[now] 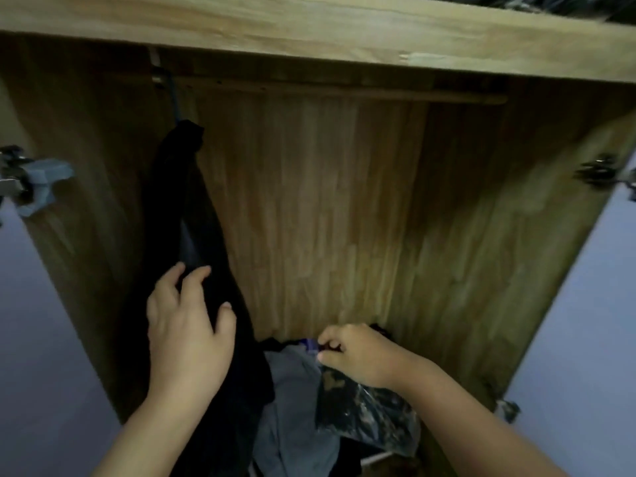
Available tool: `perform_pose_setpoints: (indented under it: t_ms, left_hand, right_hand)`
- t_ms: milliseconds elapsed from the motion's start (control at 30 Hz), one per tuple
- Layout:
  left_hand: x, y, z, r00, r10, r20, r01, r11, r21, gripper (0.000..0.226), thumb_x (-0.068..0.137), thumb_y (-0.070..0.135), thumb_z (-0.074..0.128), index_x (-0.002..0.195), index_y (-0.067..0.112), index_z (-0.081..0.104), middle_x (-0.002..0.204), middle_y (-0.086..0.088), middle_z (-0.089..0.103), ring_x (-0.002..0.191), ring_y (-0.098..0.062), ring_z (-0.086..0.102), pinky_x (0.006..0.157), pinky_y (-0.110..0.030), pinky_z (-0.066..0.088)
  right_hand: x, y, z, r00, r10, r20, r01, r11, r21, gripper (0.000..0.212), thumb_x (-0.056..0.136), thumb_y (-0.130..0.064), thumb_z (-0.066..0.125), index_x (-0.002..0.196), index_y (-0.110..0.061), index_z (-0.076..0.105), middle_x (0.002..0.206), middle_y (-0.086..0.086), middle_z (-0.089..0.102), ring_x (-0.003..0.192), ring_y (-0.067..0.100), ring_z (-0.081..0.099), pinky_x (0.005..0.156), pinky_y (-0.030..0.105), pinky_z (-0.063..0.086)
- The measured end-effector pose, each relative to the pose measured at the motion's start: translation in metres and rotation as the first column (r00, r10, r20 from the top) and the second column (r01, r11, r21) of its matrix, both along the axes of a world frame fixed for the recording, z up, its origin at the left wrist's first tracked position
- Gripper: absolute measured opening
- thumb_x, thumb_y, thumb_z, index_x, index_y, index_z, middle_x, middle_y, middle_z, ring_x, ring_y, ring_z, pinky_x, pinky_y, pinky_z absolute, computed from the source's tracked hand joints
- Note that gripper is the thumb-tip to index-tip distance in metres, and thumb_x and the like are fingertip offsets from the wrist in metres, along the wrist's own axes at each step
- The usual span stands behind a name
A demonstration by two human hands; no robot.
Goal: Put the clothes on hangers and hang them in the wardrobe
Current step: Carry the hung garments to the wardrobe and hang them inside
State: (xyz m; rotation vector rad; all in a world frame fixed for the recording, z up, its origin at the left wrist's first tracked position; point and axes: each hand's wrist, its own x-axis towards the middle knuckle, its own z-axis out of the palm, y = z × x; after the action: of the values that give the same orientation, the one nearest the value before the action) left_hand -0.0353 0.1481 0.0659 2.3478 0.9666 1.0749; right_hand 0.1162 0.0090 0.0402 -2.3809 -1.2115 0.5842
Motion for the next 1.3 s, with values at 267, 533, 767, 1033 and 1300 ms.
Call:
perform_pose_setpoints:
  t_ms: [267, 533, 767, 1033, 1300]
  left_hand:
    - [0.051, -0.100, -0.036, 0.849, -0.477, -0.225, 0.469, 0.878, -0.091, 0.028, 0.092, 0.020, 0.052, 0.119, 0.014, 0.057, 0.121, -0.001, 0.051, 0.108, -0.015, 0.051, 0.085, -0.021, 0.037]
    - [0.096, -0.229, -0.100, 0.237, -0.774, -0.588, 0.590, 0.595, -0.546, 0.025, 0.094, 0.035, 0.050, 0.116, 0.024, 0.053, 0.119, 0.006, 0.056, 0.110, -0.010, 0.054, 0.097, -0.029, 0.045]
    - [0.119, -0.328, -0.118, -0.063, -0.746, -0.663, 0.703, 0.439, -0.559, 0.020, 0.093, 0.039, 0.049, 0.104, 0.024, 0.055, 0.106, 0.005, 0.058, 0.099, -0.010, 0.055, 0.086, -0.023, 0.045]
    - [0.128, -0.411, -0.124, -0.379, -0.631, -0.677, 0.798, 0.148, -0.585, 0.037, 0.097, 0.039, 0.042, 0.128, 0.020, 0.044, 0.131, 0.001, 0.047, 0.117, -0.012, 0.048, 0.098, -0.024, 0.039]
    - [0.090, -0.509, -0.137, -0.512, -0.456, -0.728, 0.858, -0.238, -0.455, 0.014, 0.096, 0.034, 0.044, 0.107, 0.028, 0.049, 0.124, 0.002, 0.055, 0.113, -0.011, 0.052, 0.087, -0.017, 0.039]
  right_hand:
    - [-0.002, -0.154, -0.014, 0.988, -0.151, -0.029, 0.140, 0.961, -0.237, 0.046, 0.097, -0.034, 0.045, 0.139, -0.016, 0.041, 0.139, 0.005, 0.046, 0.125, 0.024, 0.045, 0.102, 0.031, 0.038]
    - [-0.029, -0.318, -0.026, 0.933, -0.361, 0.003, 0.330, 0.850, -0.410, 0.045, 0.098, -0.032, 0.043, 0.139, -0.012, 0.041, 0.143, 0.010, 0.041, 0.129, 0.028, 0.042, 0.103, 0.034, 0.035]
    - [-0.065, -0.418, -0.052, 0.767, -0.642, -0.017, 0.579, 0.702, -0.415, 0.049, 0.095, -0.035, 0.047, 0.140, -0.017, 0.040, 0.144, 0.007, 0.040, 0.131, 0.024, 0.040, 0.104, 0.031, 0.033]
    - [-0.139, -0.472, -0.074, 0.488, -0.869, -0.082, 0.786, 0.478, -0.393, 0.053, 0.095, -0.036, 0.048, 0.143, -0.017, 0.037, 0.143, 0.006, 0.045, 0.128, 0.026, 0.044, 0.105, 0.032, 0.036]
    - [-0.248, -0.513, -0.077, 0.175, -0.981, -0.081, 0.873, 0.192, -0.448, 0.045, 0.096, -0.032, 0.046, 0.135, -0.008, 0.047, 0.140, 0.012, 0.045, 0.128, 0.028, 0.042, 0.103, 0.036, 0.036]
